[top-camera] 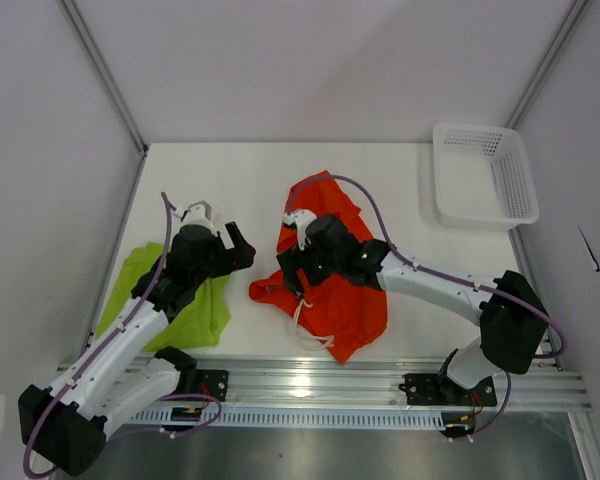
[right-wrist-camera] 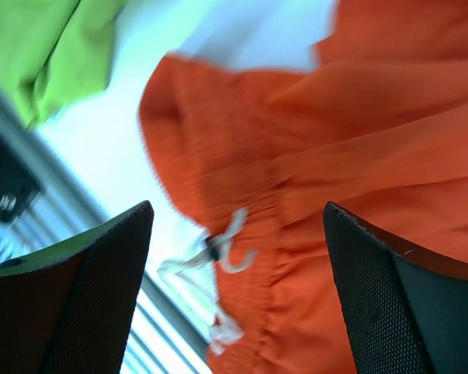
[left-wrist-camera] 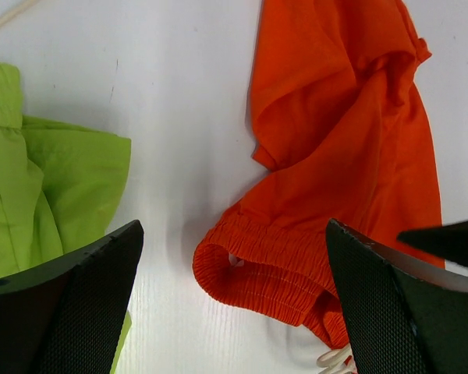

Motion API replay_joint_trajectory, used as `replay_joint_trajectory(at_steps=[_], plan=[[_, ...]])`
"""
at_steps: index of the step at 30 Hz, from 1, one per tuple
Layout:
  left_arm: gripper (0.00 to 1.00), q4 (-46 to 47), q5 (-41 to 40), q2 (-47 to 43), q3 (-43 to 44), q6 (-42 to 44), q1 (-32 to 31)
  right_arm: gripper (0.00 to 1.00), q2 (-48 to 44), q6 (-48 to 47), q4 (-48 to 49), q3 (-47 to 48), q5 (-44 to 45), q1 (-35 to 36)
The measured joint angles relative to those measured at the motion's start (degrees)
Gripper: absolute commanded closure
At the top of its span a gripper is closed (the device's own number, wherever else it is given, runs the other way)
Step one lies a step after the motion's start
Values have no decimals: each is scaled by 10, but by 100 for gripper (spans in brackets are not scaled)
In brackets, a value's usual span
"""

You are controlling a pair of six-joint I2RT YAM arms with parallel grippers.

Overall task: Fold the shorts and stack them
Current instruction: Flatten the shorts out

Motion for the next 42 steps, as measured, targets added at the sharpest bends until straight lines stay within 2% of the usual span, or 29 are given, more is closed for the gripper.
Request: replay_joint_trajectory(at_steps=[7, 10, 11, 14, 17, 20, 27, 28, 29, 30, 31, 33, 37, 42], plan=[[1, 35, 54, 15, -55, -34, 11, 14, -9, 21, 49, -72, -15, 54], [1, 54, 83, 33, -73, -49, 15, 35, -7, 29, 66, -76, 2, 70], [1, 59, 90, 39, -76, -52, 16, 45, -5, 33, 73, -76, 12, 74], [1, 74, 111, 61, -80, -61, 18, 58, 2, 42, 90, -78, 35, 84], [1, 89, 121, 70, -80, -62, 19, 57, 8, 44, 93, -80, 64, 92], [1, 103, 128, 74, -81, -66, 20, 48, 12, 43, 93, -80, 98, 104], [1, 129, 143, 101, -96, -82, 23, 54, 41, 30, 88, -80, 203, 147], [1, 129, 142, 101, -99, -86, 24, 75, 46, 28, 86, -80, 222, 153], [1, 129, 142, 100, -102, -89, 25, 83, 50, 24, 83, -80, 236, 157], [1, 129, 142, 99, -104, -90, 27, 87, 55, 24, 80, -79, 256, 162], [1, 129, 141, 96, -105, -92, 28, 95, 60, 25, 77, -79, 276, 166], [1, 129, 140, 87, -107, -95, 32, 100, 64, 25, 72, -79, 313, 174], [1, 127, 139, 63, -110, -101, 41, 100, 58, 24, 77, -84, 359, 189], [1, 128, 140, 45, -121, -106, 46, 100, 12, 7, 90, -111, 373, 227]])
